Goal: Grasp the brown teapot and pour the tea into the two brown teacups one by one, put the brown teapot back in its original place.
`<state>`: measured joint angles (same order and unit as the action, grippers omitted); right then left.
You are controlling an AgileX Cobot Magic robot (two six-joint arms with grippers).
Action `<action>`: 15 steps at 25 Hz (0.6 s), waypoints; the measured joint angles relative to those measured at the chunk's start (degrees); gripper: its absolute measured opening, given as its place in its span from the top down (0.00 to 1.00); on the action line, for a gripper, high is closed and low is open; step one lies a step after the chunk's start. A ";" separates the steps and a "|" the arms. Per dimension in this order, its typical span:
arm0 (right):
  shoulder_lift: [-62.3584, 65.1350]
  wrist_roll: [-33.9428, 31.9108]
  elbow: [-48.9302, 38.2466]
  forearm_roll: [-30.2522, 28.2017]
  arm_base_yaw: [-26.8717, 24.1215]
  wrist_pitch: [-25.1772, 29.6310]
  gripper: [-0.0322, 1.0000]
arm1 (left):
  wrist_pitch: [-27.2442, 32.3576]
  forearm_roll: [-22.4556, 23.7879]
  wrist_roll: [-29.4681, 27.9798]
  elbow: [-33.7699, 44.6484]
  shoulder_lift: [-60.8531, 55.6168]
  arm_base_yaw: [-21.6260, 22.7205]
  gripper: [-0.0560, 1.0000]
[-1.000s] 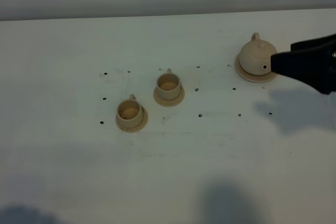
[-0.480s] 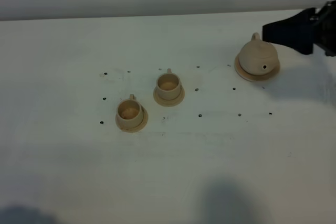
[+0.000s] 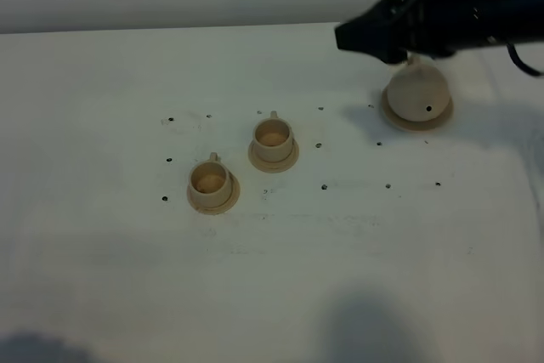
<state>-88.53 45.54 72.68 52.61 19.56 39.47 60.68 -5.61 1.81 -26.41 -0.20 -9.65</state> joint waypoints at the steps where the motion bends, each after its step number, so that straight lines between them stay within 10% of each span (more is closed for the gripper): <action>1: -1.08 -1.47 2.12 -1.86 0.42 -0.64 0.47 | 0.00 0.00 0.00 0.00 0.00 0.00 0.72; 15: -17.99 -21.59 24.89 -30.17 0.71 5.67 0.86 | 0.00 0.00 0.00 0.00 0.00 0.00 0.72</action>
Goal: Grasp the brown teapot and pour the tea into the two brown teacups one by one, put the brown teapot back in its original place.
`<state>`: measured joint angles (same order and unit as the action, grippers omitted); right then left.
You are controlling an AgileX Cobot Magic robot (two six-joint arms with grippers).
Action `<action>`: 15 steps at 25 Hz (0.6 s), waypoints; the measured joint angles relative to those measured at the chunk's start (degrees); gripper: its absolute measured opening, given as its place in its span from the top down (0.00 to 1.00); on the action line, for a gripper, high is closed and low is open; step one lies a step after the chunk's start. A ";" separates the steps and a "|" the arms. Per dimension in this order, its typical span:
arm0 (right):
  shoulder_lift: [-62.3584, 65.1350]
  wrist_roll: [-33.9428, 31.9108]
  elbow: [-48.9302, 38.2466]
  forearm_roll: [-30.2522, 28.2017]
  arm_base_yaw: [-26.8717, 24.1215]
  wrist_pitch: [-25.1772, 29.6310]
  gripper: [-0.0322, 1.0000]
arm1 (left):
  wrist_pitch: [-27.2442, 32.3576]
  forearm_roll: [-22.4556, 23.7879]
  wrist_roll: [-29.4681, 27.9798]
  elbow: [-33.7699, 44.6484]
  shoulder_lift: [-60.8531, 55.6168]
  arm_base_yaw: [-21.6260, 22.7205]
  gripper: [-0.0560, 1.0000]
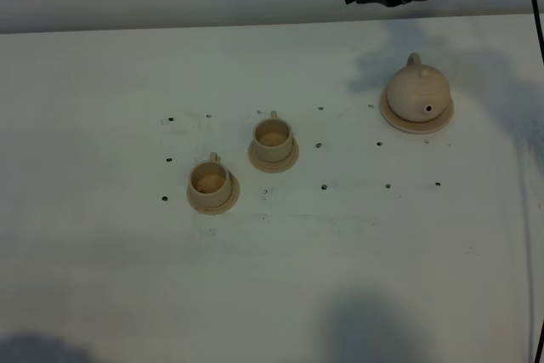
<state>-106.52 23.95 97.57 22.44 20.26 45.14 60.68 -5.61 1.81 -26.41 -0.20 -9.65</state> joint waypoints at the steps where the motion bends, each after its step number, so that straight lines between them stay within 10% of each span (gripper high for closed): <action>1: -1.01 -0.81 1.29 -1.49 0.00 0.05 0.89 | 0.00 0.00 0.00 0.00 0.00 0.00 0.72; 15: -21.06 -12.07 23.48 -14.20 -2.33 2.14 0.95 | 0.00 0.00 0.00 0.00 0.00 0.00 0.72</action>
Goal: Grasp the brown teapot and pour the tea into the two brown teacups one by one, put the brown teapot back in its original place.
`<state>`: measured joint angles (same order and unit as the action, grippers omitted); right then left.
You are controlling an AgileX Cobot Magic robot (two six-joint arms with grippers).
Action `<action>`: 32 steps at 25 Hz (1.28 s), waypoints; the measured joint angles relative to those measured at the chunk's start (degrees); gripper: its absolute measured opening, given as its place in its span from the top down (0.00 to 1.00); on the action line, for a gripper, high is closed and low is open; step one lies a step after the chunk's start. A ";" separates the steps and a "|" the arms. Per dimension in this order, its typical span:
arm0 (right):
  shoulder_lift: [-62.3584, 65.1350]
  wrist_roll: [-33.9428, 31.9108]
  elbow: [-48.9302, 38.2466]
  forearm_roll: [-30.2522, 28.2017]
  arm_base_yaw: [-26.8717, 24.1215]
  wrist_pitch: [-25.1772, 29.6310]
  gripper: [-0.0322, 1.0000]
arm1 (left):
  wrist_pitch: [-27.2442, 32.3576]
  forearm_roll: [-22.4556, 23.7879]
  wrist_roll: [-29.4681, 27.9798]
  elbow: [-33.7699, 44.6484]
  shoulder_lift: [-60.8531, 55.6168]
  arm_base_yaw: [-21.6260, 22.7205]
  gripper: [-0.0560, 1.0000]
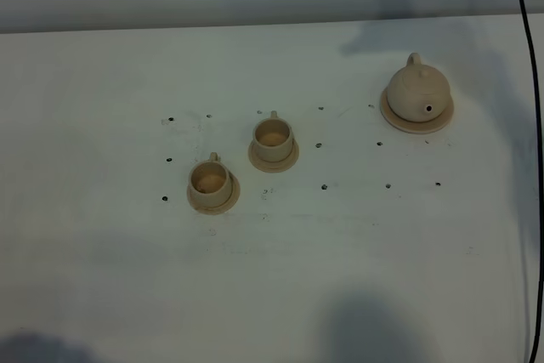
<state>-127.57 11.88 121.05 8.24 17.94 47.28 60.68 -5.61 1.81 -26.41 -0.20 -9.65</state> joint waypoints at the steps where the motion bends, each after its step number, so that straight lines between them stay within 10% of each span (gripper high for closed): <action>1: -1.11 -0.27 0.93 -0.13 -0.83 0.78 0.95 | 0.00 0.00 0.00 0.00 0.00 0.00 0.72; 32: -15.20 3.18 7.78 -0.41 -4.47 8.53 0.95 | 0.00 0.00 -0.01 0.00 0.00 0.00 0.72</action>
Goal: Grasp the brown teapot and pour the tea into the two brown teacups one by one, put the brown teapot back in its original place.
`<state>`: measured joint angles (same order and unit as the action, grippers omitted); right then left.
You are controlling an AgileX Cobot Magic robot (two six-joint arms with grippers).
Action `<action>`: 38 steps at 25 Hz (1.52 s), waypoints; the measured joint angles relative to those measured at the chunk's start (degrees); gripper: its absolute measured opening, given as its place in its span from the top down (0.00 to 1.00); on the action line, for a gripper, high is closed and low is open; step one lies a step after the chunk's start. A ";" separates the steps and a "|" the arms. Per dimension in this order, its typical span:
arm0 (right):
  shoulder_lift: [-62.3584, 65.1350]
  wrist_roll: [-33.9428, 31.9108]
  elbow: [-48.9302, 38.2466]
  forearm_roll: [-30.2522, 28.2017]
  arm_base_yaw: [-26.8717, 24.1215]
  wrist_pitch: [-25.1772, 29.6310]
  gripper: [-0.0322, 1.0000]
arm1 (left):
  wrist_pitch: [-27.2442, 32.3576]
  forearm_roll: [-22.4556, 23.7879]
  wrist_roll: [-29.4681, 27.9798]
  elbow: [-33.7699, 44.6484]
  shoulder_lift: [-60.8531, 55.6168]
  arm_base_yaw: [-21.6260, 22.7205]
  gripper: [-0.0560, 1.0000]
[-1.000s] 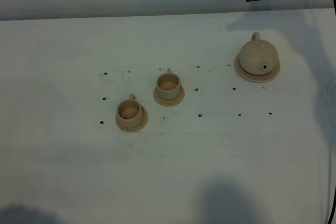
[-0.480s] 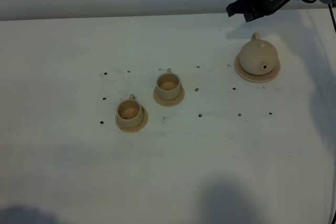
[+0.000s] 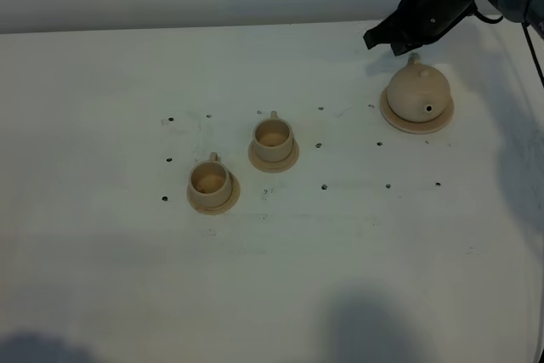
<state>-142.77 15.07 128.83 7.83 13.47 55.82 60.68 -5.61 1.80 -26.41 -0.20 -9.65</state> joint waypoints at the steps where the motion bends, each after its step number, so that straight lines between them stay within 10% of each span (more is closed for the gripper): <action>1: -0.32 0.34 0.00 0.07 0.00 -0.06 0.95 | 0.00 0.00 0.00 0.00 0.00 0.00 0.72; 38: -1.21 -1.74 3.00 -10.83 0.00 2.98 0.95 | 0.00 0.00 0.00 0.00 0.00 0.00 0.72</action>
<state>-143.99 13.33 131.83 -3.00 13.47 58.79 60.68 -5.61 1.80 -26.41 -0.20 -9.65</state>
